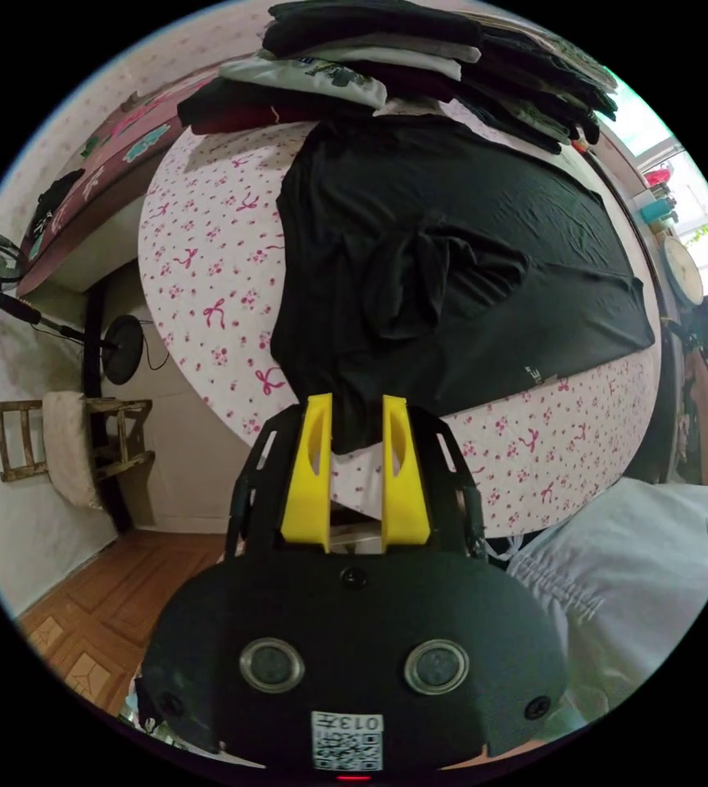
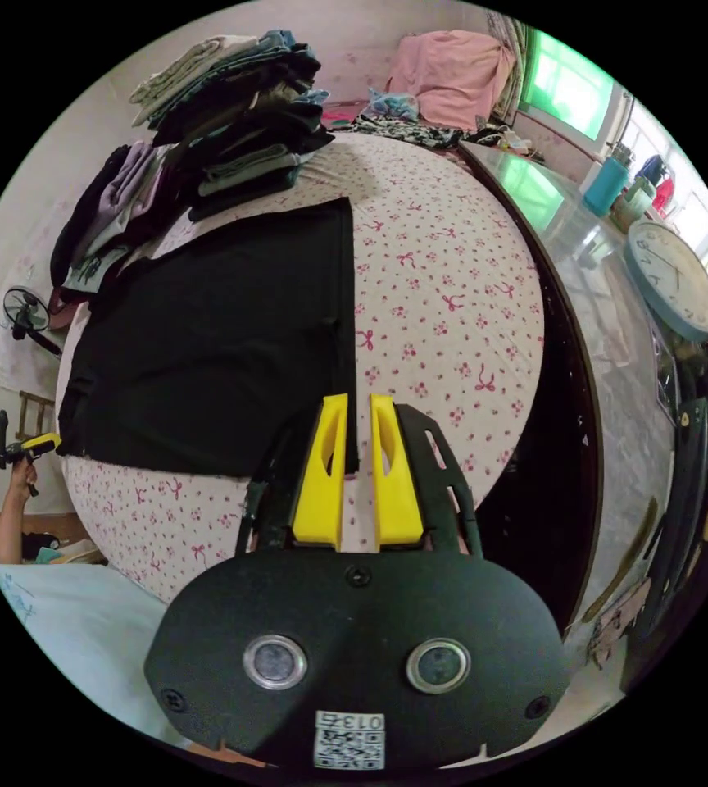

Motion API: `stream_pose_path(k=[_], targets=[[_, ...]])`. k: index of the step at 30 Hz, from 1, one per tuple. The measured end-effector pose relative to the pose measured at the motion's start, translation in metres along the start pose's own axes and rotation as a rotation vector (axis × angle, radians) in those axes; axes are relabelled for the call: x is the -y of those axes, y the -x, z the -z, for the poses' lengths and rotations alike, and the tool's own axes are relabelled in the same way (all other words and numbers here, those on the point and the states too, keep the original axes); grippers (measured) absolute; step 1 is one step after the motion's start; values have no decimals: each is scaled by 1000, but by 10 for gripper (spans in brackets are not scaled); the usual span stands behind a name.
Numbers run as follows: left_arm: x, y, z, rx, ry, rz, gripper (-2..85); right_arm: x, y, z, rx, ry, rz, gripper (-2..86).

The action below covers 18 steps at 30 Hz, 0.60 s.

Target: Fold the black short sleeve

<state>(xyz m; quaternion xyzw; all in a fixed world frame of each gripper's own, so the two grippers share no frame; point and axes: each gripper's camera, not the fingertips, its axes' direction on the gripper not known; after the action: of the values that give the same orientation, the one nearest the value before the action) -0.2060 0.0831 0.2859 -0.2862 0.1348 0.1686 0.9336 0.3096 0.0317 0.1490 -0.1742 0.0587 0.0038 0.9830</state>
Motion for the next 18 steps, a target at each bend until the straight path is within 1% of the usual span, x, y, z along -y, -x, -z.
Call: stream_pose_path(k=[3,7,9,11,14,16,18], targets=[[-1,-6,-7,50,32,-33,63,-8,14,-13,34,53,4,68],[11,-16,-7,118,63,-101,23,-5,26,-35,20,102,-33,79],[15,-17,-5,143,80,-147,15,0,32,-49,-11,153,-61,73],[21,-13,1,169,94,-195,10,4,38,-53,-24,135,-55,61],[22,-3,16,158,46,-218,11,12,46,-60,10,164,-38,41],[20,5,19,145,36,-202,15,14,50,-62,-8,155,-41,37],[15,11,19,109,39,-185,24,17,52,-69,19,150,-70,36]])
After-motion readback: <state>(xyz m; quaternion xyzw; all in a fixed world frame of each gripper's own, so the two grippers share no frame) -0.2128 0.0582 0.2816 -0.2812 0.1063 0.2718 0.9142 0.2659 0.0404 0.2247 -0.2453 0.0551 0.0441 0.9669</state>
